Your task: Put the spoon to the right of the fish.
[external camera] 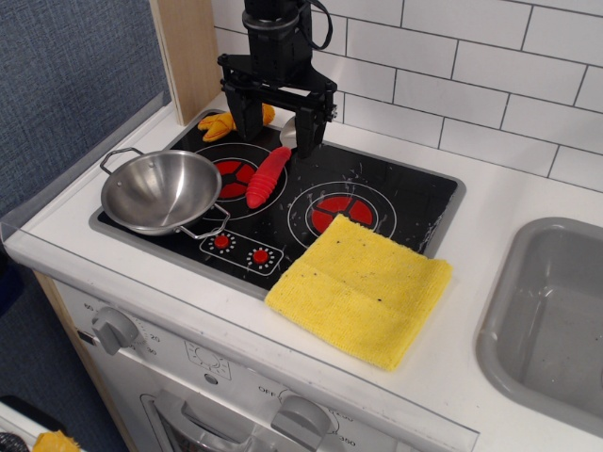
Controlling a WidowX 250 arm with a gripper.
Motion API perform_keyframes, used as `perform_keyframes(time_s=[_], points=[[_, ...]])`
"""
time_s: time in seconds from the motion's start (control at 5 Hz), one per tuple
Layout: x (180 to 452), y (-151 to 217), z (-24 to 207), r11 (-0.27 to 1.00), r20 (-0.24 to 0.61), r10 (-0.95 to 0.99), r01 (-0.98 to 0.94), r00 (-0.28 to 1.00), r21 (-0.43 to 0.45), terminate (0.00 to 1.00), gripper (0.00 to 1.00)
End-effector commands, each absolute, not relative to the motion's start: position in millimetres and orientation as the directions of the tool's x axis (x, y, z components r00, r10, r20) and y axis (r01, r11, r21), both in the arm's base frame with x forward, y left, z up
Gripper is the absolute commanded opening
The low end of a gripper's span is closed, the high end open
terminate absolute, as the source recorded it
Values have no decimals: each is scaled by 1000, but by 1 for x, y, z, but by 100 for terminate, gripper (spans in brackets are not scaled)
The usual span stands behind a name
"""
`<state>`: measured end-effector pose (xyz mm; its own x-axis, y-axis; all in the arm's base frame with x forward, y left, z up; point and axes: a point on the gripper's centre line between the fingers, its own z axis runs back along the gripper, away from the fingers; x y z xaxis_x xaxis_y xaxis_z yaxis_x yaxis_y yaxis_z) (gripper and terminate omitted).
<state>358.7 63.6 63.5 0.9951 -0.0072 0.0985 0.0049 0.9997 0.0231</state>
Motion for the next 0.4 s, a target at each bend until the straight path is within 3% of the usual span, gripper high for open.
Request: perform_keyframes(time_s=[0.0,0.2], points=[[355,68,86,999,165,-4,-2,986,35,0,100],[355,68,86,999,165,-4,-2,986,35,100,100]])
